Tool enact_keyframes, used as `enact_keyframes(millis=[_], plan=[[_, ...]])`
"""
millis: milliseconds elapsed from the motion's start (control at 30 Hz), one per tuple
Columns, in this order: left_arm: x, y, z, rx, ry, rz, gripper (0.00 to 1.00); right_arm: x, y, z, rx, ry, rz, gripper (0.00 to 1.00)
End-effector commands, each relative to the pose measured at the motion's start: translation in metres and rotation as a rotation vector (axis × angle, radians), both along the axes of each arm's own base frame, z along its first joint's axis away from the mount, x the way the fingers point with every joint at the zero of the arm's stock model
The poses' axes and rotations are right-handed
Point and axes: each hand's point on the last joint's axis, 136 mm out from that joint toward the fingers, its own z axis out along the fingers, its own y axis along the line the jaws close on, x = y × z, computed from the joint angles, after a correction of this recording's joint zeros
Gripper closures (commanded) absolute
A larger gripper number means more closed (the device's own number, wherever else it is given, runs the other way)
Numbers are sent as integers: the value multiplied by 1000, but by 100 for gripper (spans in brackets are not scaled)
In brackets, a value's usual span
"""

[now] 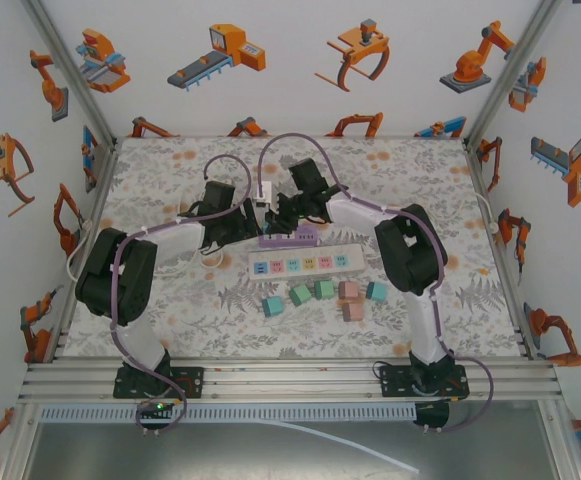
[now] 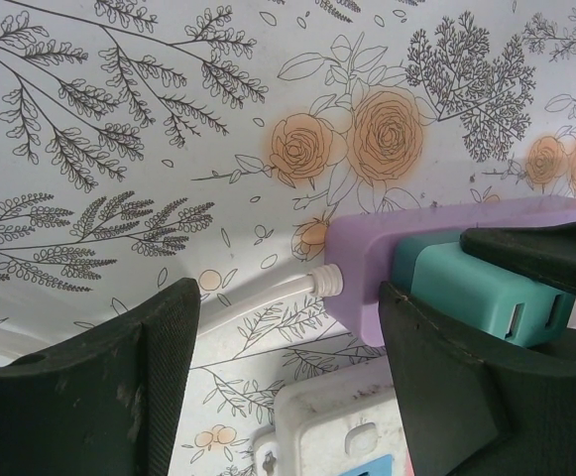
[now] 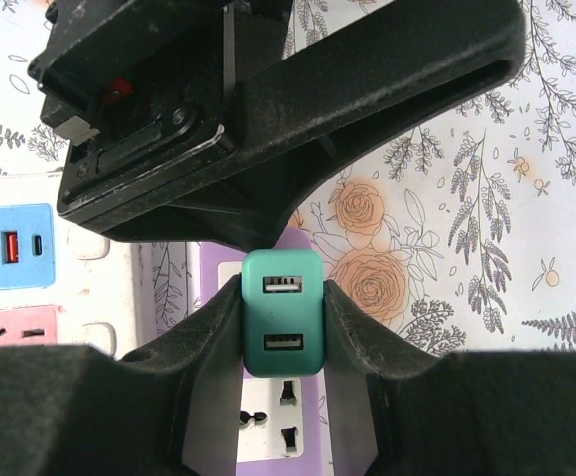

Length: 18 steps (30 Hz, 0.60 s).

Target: Pull the plug off the socket

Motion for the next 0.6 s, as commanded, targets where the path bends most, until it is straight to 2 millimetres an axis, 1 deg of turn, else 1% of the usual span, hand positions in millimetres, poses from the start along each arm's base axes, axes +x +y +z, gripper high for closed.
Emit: enact_keyframes(millis=[0, 200, 333, 567], plan=[[-26, 17, -42, 144, 129, -12, 32, 2, 7, 36, 89, 12, 15, 77], [-28, 19, -46, 148, 134, -7, 32, 4, 2, 41, 97, 8, -2, 79], [-28, 19, -44, 146, 128, -1, 32, 3, -1, 46, 102, -4, -7, 79], [-28, 19, -35, 140, 113, 1, 32, 1, -4, 62, 120, -34, -16, 79]])
